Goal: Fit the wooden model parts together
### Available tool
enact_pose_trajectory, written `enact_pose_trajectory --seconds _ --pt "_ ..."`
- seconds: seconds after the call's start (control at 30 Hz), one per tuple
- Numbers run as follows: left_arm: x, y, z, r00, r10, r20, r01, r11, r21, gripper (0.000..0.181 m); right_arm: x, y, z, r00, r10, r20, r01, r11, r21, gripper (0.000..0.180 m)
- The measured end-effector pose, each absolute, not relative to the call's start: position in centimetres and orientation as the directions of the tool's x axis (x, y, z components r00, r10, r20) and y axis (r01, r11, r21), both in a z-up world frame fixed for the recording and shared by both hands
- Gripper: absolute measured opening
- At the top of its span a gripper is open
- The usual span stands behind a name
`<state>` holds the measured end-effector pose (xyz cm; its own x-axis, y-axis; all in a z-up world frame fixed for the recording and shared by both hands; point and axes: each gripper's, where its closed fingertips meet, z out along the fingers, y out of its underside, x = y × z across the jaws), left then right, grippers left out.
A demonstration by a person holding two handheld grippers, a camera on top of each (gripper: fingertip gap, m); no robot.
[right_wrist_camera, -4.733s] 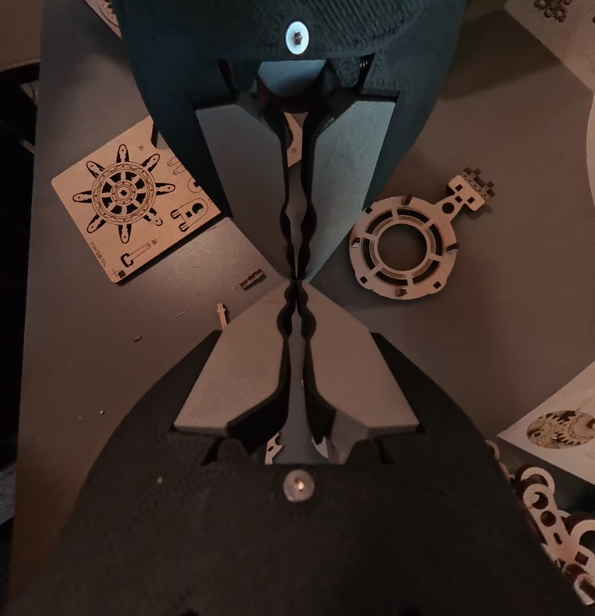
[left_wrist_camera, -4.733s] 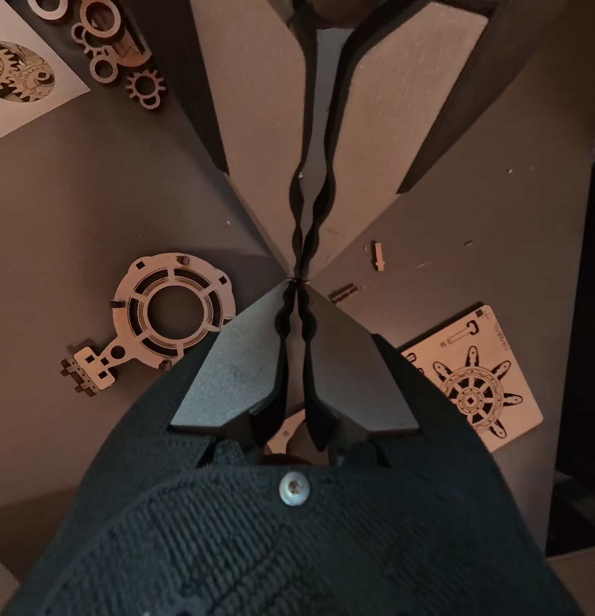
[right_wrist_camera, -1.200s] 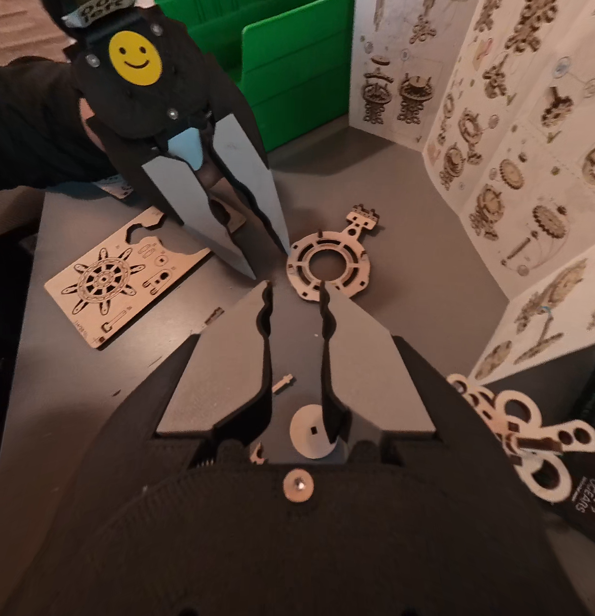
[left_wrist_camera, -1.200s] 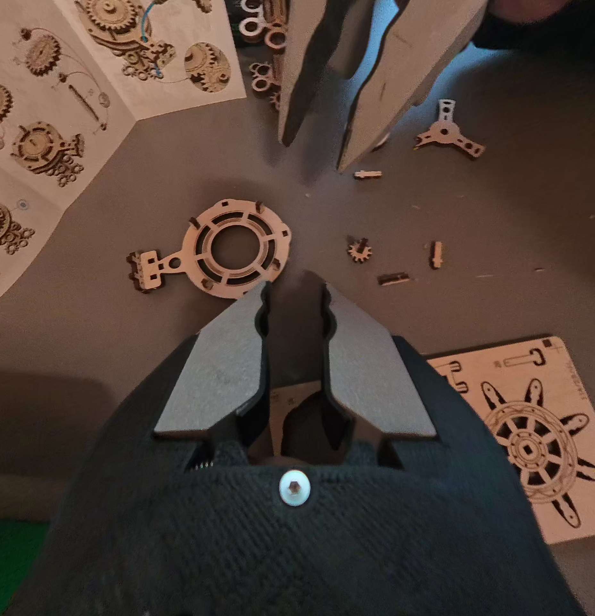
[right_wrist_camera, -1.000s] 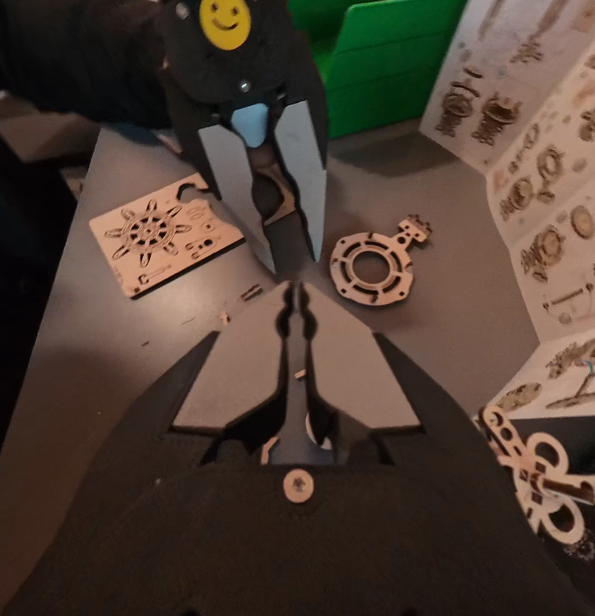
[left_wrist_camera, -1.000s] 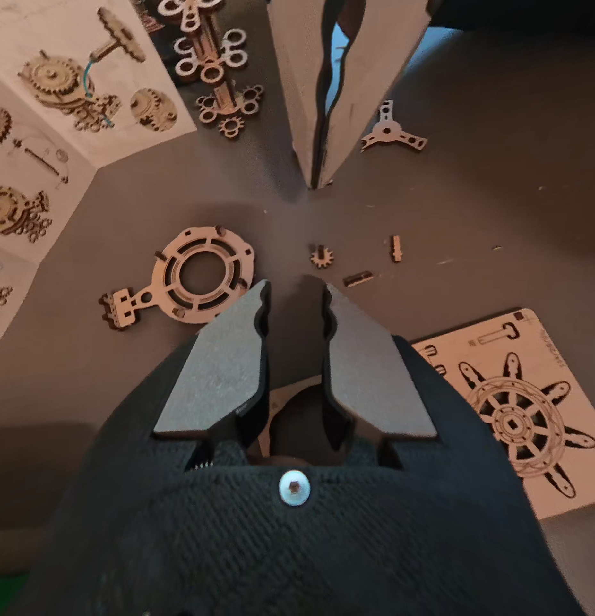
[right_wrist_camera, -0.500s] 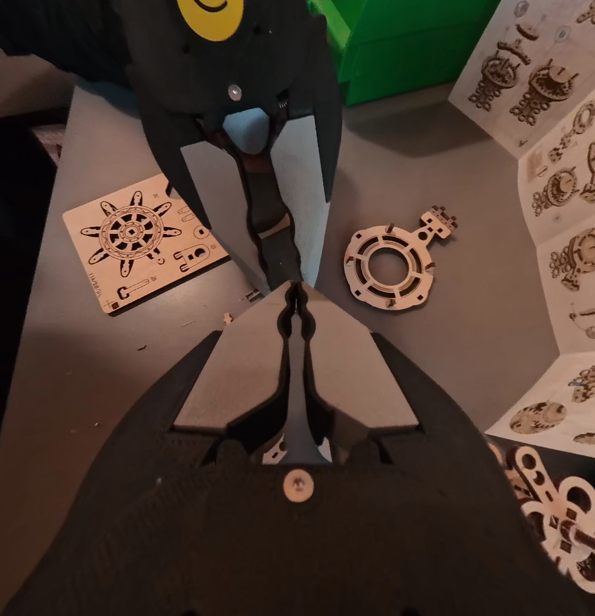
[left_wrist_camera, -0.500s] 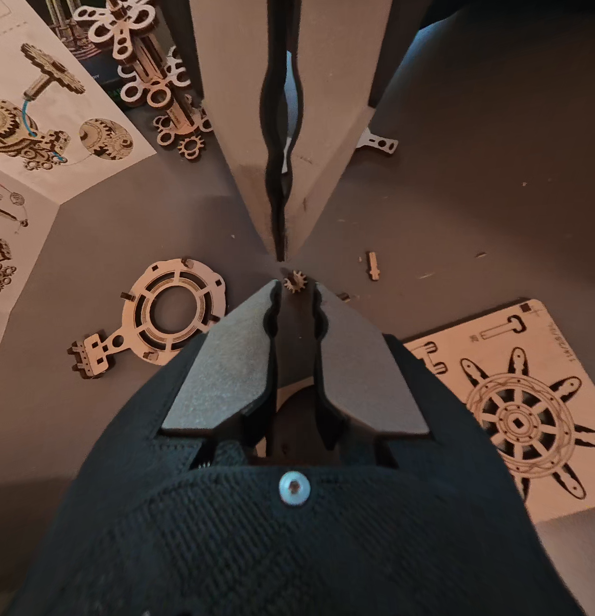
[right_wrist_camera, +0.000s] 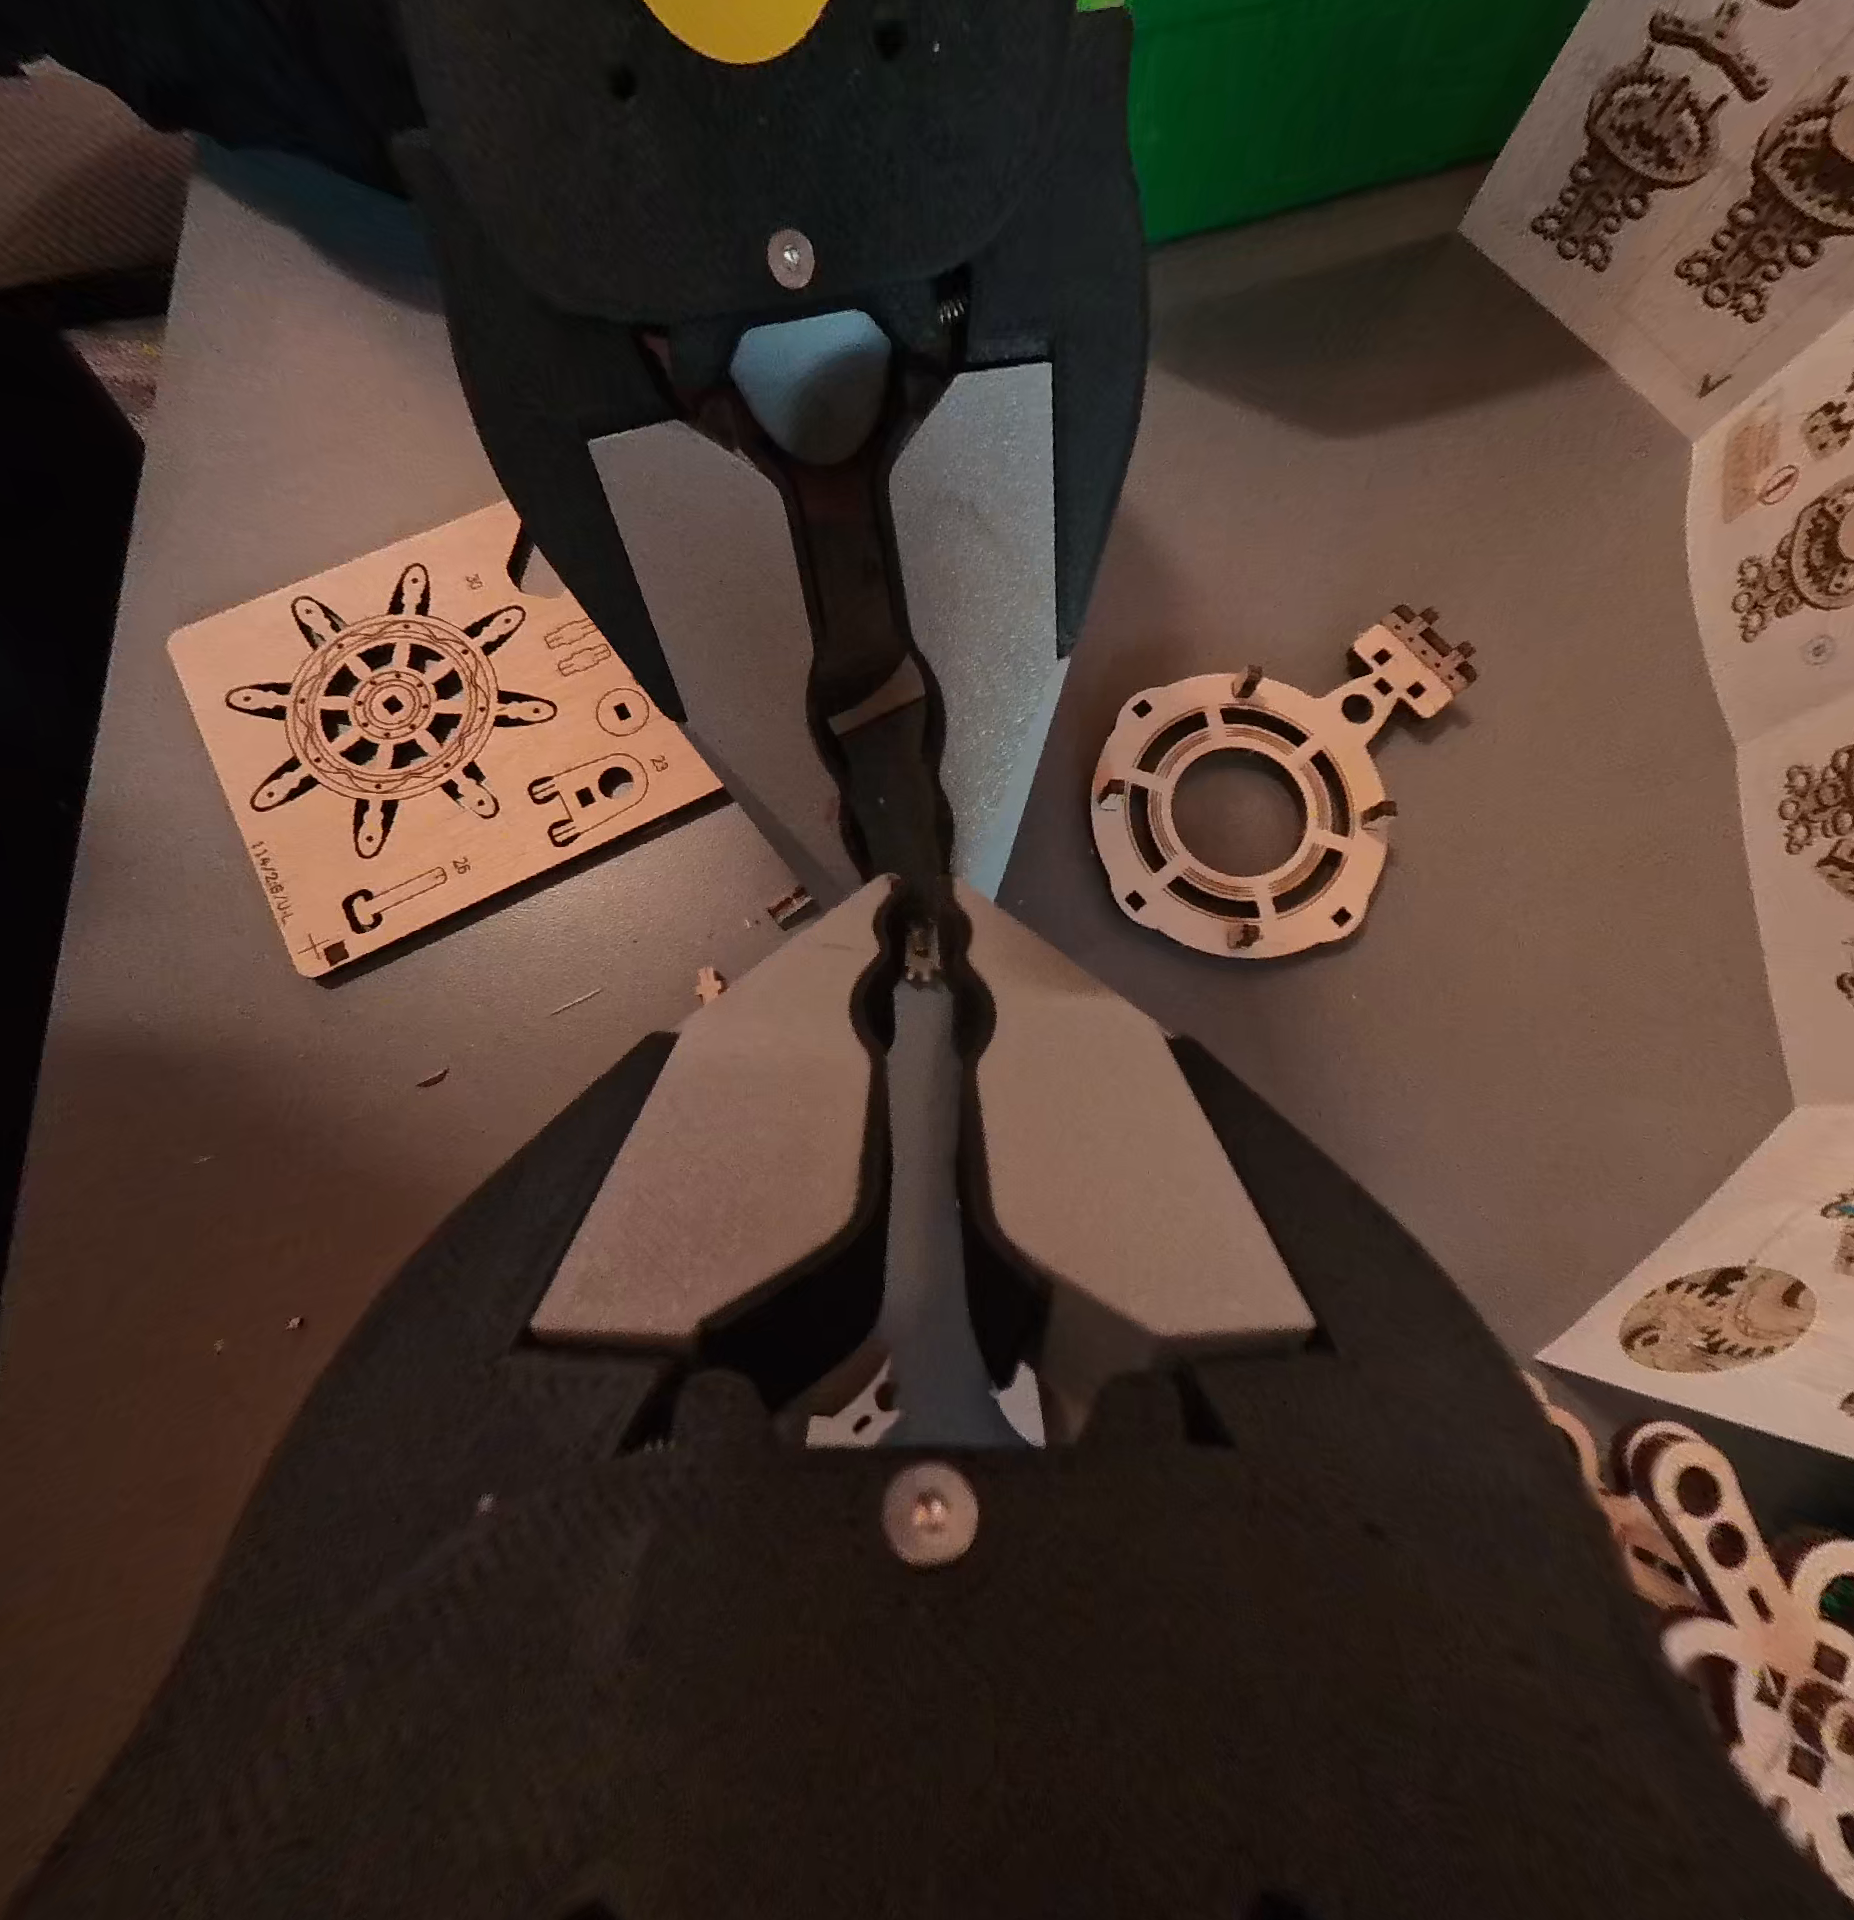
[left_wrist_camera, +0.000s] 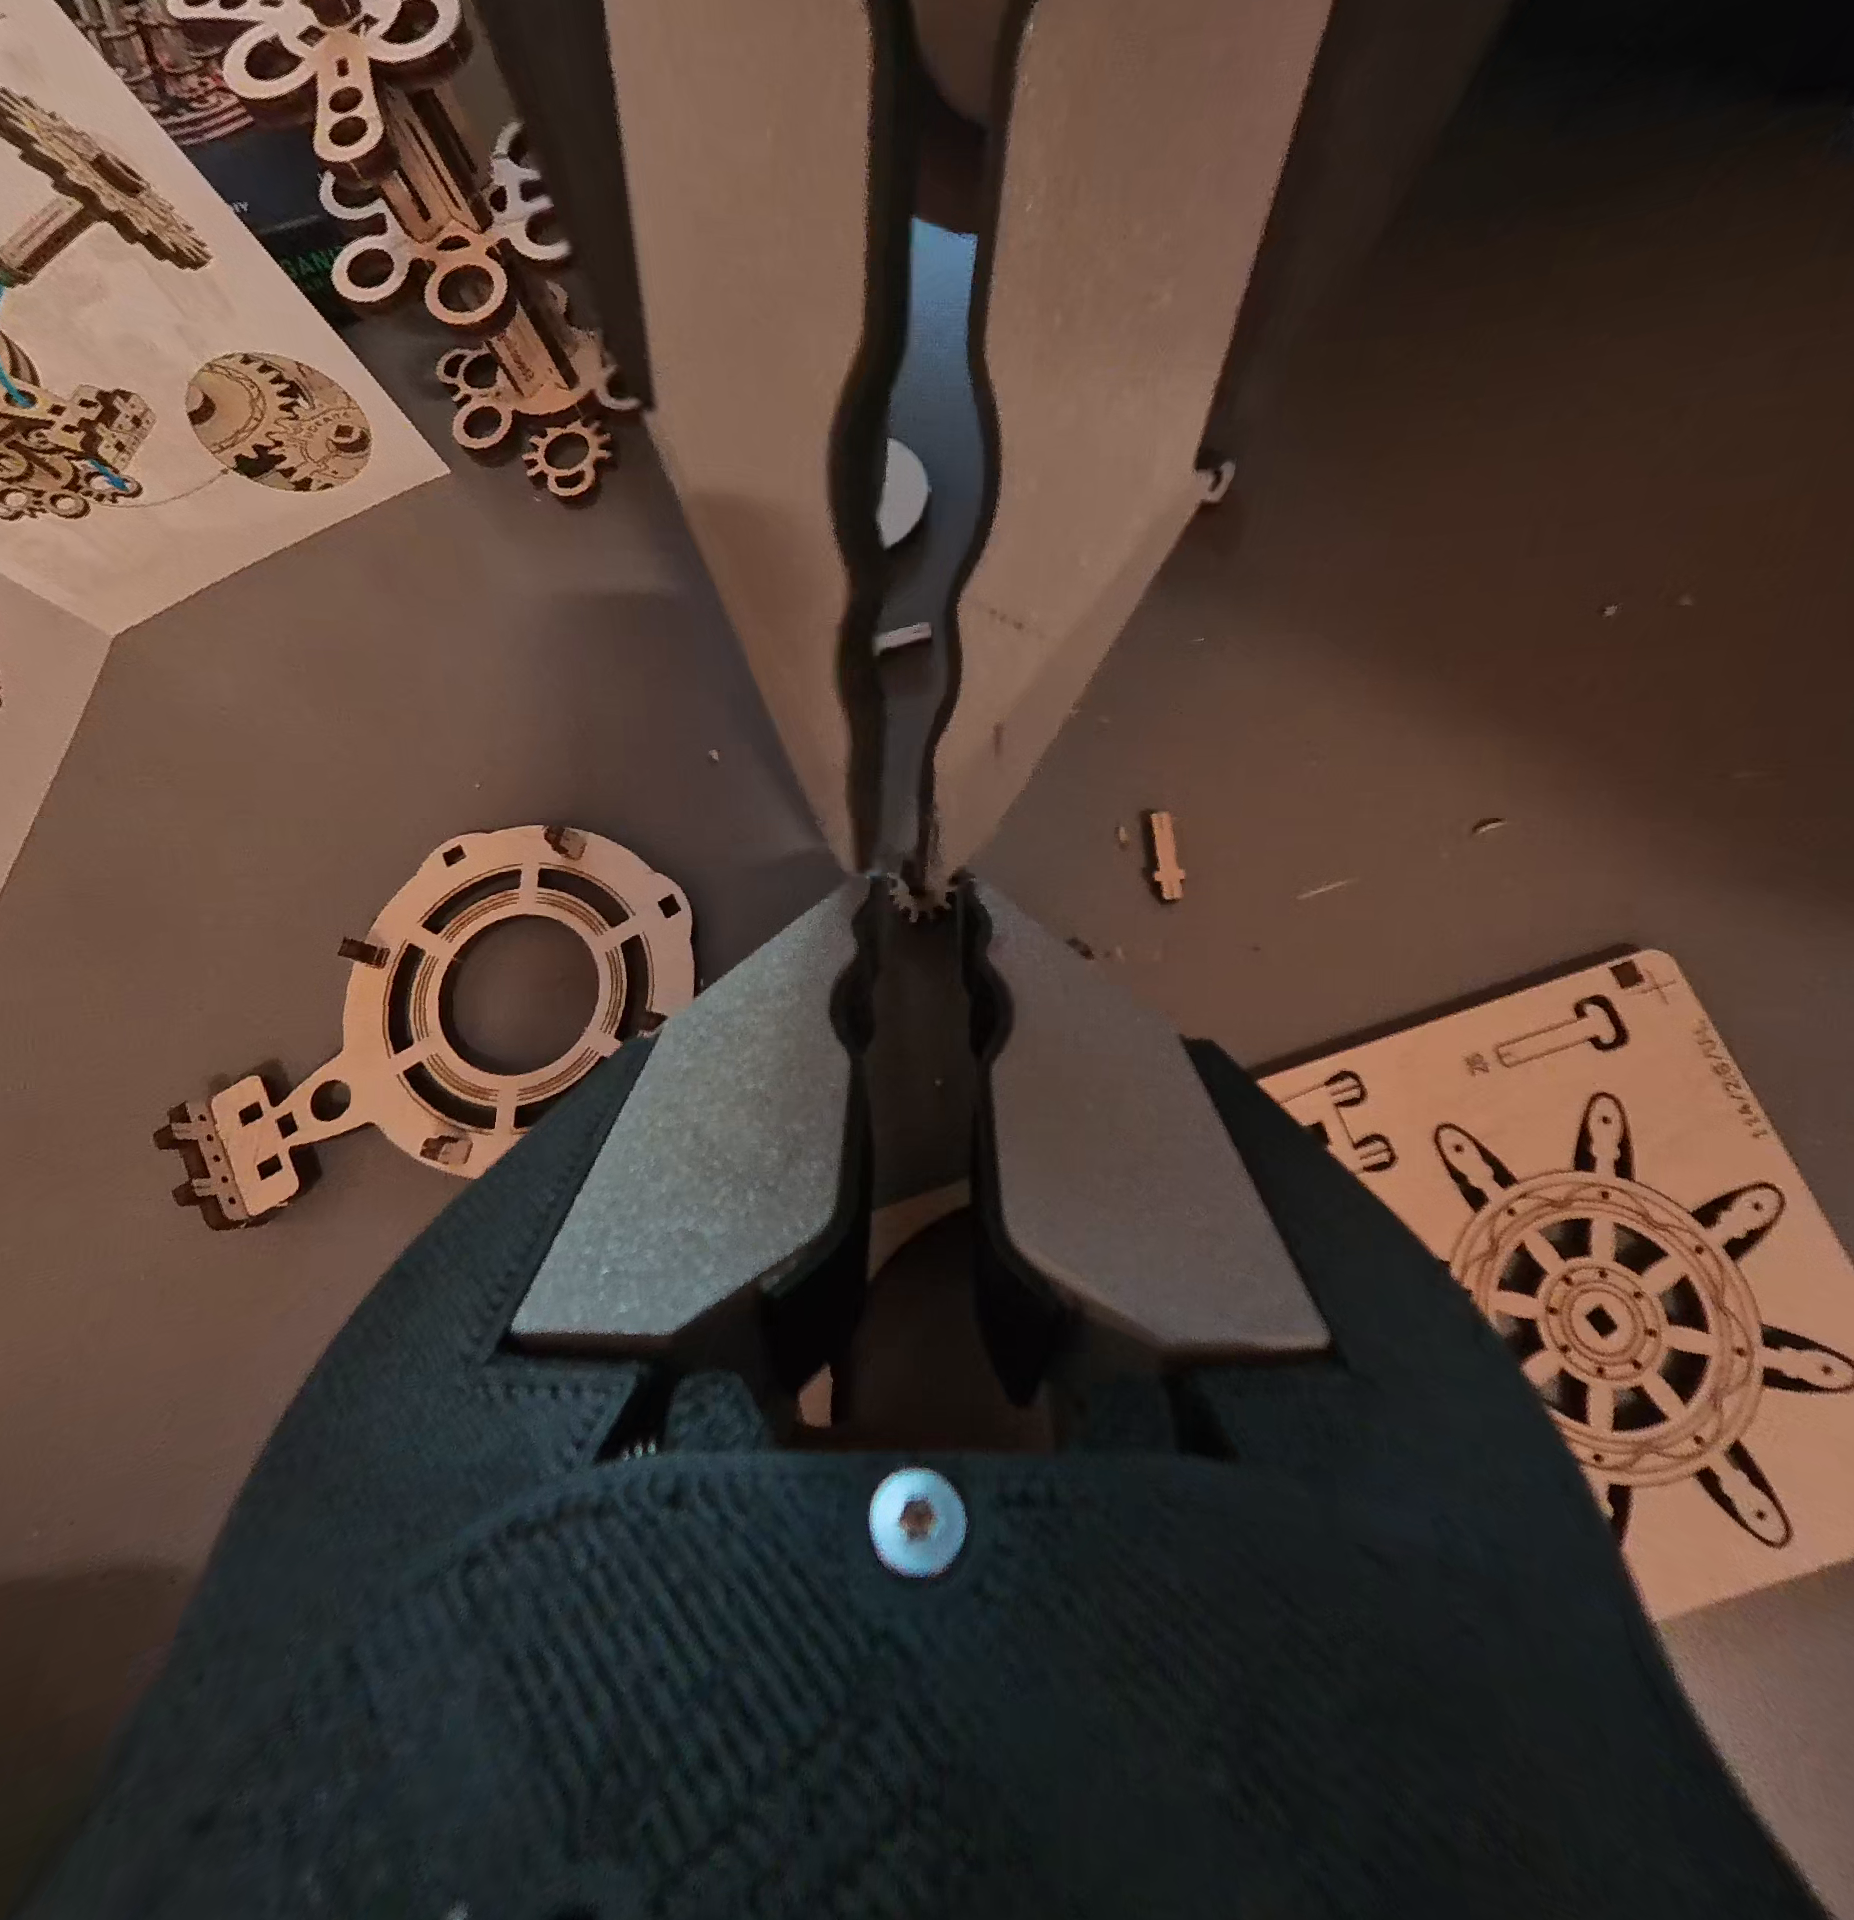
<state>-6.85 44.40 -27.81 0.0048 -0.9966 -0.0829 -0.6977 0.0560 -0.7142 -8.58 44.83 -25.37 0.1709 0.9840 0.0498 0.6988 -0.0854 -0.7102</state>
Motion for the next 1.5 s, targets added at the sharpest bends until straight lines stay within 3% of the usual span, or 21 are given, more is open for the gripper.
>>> enact_pose_trajectory --seconds 0.1,0.47,0.73,0.97,1.1,1.2,1.5 --pt "-6.8 44.4 -27.8 0.003 -0.996 -0.092 -0.698 0.063 -0.714 0.011 -8.5 45.0 -25.1 0.183 0.981 0.060 0.696 -0.086 -0.712 0.008" --pt "-6.9 44.4 -27.8 0.003 -0.996 -0.092 -0.697 0.064 -0.714 0.010 -8.2 44.7 -26.1 0.162 0.982 0.093 0.754 -0.062 -0.654 0.000" --pt "-7.0 44.5 -26.6 0.014 -1.000 0.017 -0.636 -0.022 -0.771 0.005 -8.0 44.5 -26.1 0.150 0.985 0.089 0.752 -0.056 -0.657 0.000" --pt "-7.0 44.3 -26.7 -0.008 -1.000 0.029 -0.641 -0.017 -0.768 0.001 -7.3 44.4 -24.7 0.183 0.983 -0.007 0.671 -0.130 -0.730 0.000" --pt "-7.2 44.3 -27.2 -0.024 -0.999 0.038 -0.670 -0.012 -0.742 0.000 -6.6 44.2 -25.7 0.214 0.963 -0.165 0.657 -0.267 -0.705 0.000" --pt "-7.7 45.3 -27.7 -0.013 -0.999 -0.031 -0.699 0.032 -0.714 0.003 -6.4 44.3 -26.9 0.238 0.951 -0.197 0.680 -0.308 -0.665 0.015" --pt "-6.8 45.0 -26.9 -0.081 -0.994 -0.079 -0.670 0.113 -0.734 0.005 -5.7 44.5 -26.7 0.165 0.979 0.119 0.767 -0.052 -0.640 0.017"
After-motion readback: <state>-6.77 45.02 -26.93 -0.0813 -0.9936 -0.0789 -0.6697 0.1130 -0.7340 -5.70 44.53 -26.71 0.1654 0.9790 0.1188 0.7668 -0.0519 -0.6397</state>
